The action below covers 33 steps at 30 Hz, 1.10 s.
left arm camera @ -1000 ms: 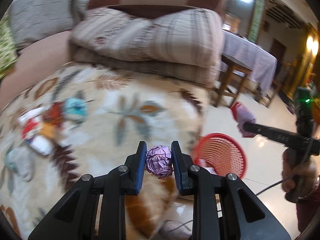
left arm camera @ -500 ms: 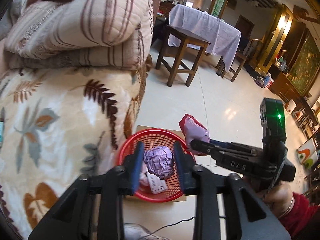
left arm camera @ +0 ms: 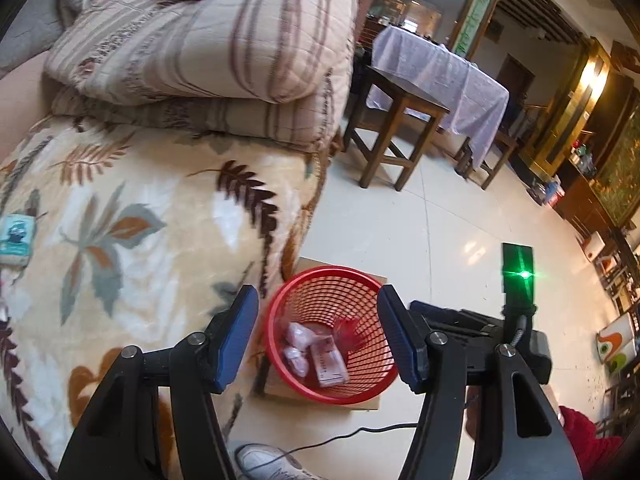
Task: Collect trash
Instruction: 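Open the right tool to drop the pink bag into the basket, then move both open tools back toward the trash on the bed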
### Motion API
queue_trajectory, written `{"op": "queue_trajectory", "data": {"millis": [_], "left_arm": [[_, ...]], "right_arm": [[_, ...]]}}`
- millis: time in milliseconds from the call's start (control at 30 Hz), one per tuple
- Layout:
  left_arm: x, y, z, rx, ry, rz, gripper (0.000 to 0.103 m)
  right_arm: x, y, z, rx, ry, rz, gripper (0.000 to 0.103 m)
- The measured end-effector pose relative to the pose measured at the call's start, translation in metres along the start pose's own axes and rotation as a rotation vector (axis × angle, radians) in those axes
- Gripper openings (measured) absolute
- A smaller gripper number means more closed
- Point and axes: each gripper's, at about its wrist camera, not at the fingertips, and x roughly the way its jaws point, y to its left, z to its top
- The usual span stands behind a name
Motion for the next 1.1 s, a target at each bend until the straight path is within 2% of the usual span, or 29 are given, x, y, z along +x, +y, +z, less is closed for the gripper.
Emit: {"op": "queue_trajectory", "data": {"millis": [133,267,600,733,900,1100], "left_arm": [[-0.019,0.018,-0.006,-0.034,-0.023,0.027,0.061],[-0.037,0.036,-0.016,-0.056,-0.035,0.065,0.061],[-0.080,0.079,-0.047,-0.109,-0.033,0.169,0.061],[-0.107,0.105,-0.058,-0.145,-0.059,0.212,0.061],[-0.128,0.138,-0.070,-0.222,-0.081,0.238,0.061],[-0.140,0.165,-0.081,-0.269,-0.083,0.280,0.061]], "right_arm": [[-0.009,0.008,0.000,-0.031,-0.024,-0.006,0.056],[-0.016,0.019,-0.001,-0.049,-0.026,0.029,0.056],[-0.013,0.073,-0.008,-0.144,0.018,0.048,0.056],[-0.028,0.090,0.001,-0.181,-0.014,0.052,0.056],[-0.047,0.100,0.014,-0.202,-0.055,0.039,0.058],[-0.053,0.096,0.019,-0.200,-0.054,0.025,0.059]]}}
